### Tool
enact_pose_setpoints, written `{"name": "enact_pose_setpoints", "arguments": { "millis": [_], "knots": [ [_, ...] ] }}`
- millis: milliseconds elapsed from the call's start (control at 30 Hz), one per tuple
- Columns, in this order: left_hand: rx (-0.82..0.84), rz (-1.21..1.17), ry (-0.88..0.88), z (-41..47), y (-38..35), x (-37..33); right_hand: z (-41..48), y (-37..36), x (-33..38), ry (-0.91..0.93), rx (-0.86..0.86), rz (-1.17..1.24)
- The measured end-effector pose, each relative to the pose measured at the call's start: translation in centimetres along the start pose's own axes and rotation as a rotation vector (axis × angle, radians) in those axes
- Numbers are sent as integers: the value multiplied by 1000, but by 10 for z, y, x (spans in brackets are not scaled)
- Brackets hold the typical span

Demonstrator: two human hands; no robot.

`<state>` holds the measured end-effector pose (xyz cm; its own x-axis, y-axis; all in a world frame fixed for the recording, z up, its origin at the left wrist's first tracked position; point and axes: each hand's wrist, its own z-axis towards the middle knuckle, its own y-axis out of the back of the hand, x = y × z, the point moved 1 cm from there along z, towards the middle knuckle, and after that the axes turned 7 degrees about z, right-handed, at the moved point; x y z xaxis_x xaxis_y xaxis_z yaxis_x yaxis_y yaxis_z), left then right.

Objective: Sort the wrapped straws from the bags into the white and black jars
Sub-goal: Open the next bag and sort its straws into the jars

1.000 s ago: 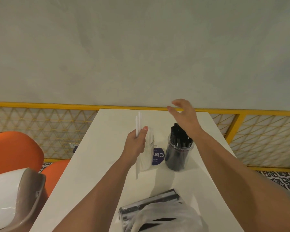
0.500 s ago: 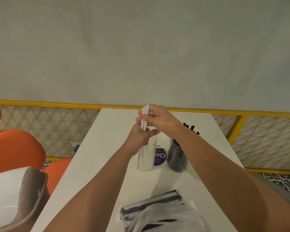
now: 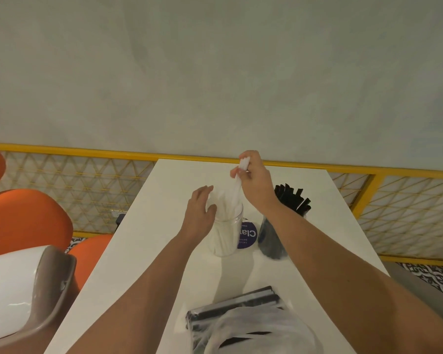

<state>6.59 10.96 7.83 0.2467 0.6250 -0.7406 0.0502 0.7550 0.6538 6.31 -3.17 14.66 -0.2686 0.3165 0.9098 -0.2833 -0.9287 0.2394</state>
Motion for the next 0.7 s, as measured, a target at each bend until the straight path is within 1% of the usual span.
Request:
{"name": "enact_pose_setpoints", "arguments": {
  "millis": [100, 200, 300, 367, 467, 533, 600, 700],
  "knots": [
    [47, 90, -8, -2, -7, 4, -9, -10, -19, -17, 6, -38],
    [80, 110, 26, -2, -10, 5, -19, -16, -35, 1, 78, -207],
    [73, 93, 58, -4, -9, 6, -22, -18, -48, 25, 181, -385],
    [25, 62, 55, -6, -7, 4, -22, -15, -46, 23, 200, -430],
    [-140, -2, 18, -15, -2, -5, -23, -5, -28, 95, 173, -431],
    [-236, -31, -52, -24, 1, -12, -27, 3, -13, 117, 210, -413],
    [-272, -36, -130, -33, -1, -17, -35, 12, -3, 30, 351, -389],
    [-284, -23, -153, -47, -8, -18, -54, 22, 1, -182, 736, -462]
  ]
}}
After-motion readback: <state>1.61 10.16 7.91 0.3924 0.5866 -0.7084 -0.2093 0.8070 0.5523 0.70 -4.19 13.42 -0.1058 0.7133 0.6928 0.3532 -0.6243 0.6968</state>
